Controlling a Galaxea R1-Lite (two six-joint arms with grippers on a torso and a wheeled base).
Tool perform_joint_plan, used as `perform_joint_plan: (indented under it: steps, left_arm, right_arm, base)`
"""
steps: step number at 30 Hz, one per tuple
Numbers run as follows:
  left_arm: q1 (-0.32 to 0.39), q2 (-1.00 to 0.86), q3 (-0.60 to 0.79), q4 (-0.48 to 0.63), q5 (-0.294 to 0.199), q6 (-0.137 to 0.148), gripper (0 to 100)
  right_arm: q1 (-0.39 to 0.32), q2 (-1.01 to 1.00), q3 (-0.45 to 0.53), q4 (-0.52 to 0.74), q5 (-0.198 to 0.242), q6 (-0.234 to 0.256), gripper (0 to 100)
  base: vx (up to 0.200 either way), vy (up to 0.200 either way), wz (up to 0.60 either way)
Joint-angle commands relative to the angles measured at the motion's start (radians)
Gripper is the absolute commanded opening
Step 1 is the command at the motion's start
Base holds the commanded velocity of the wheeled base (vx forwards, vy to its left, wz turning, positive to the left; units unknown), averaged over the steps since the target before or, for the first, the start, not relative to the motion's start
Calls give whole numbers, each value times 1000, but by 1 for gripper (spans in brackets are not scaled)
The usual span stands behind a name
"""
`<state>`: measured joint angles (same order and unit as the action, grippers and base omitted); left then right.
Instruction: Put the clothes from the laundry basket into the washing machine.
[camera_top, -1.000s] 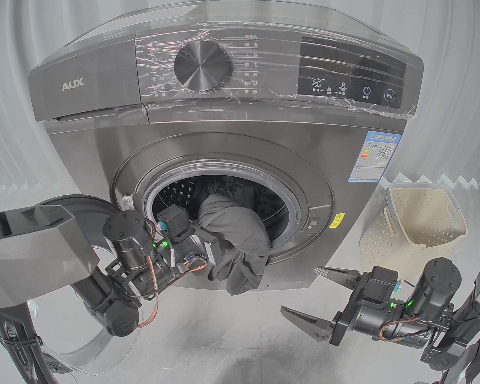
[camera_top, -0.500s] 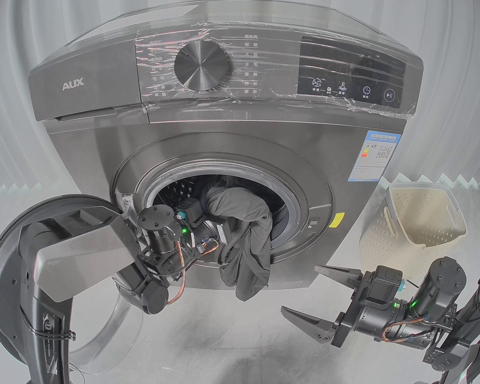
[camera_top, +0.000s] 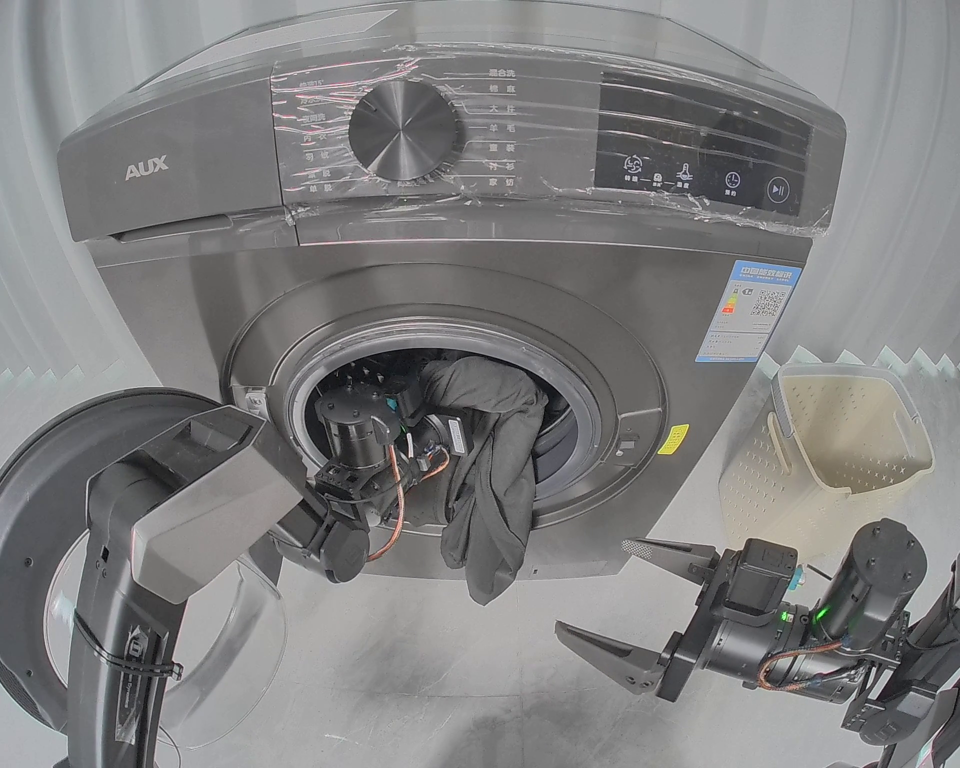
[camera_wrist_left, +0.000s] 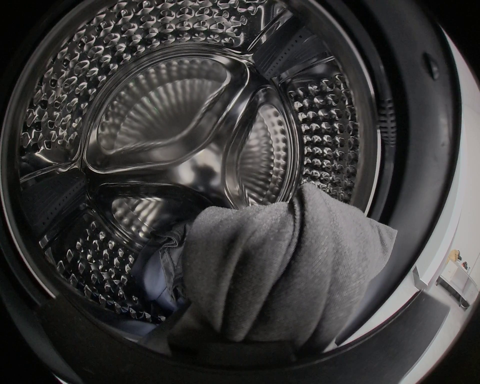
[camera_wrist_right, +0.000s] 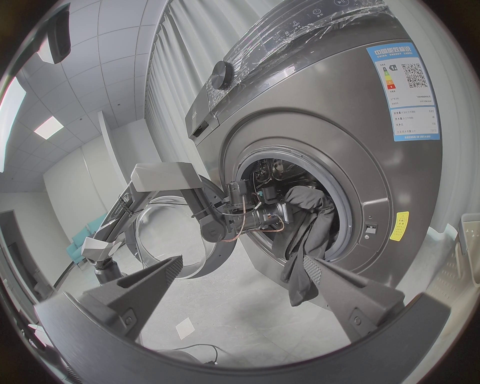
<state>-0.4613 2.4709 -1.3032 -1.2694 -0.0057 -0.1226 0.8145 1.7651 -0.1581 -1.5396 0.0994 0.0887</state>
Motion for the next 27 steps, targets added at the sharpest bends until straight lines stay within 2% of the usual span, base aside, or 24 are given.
perform_joint_plan:
  steps: [1,7,10,16,20,24,25,27]
  left_arm:
    - [6,53,-120,51,20,0,0]
    - [4,86,-254,134,49,-2,0]
    - [9,112,-321,165,79,0,0]
    - [38,174,-490,231,115,-2,0]
    - [42,178,-539,263,116,-9,0]
    - [41,174,-530,266,116,-16,0]
    - [41,174,-527,265,116,-17,100]
    - [38,174,-524,265,116,-22,100]
  right_arm:
    - [2,11,-1,-1,0,0,100]
    - [8,17,-1,-1,0,0,100]
    - [8,17,-1,-2,0,0,100]
    - [6,20,-3,-2,0,0,100]
    - [5,25,-3,-2,2,2,100]
    - [2,33,-3,-2,3,2,100]
    - [2,34,-3,-2,3,2,100]
    - [3,37,-3,-2,3,2,100]
  base:
    - [0,0,0]
    - [0,0,0]
    - [0,0,0]
    - [0,0,0]
    - [0,0,0]
    - [0,0,0]
    - [0,0,0]
    - [0,0,0]
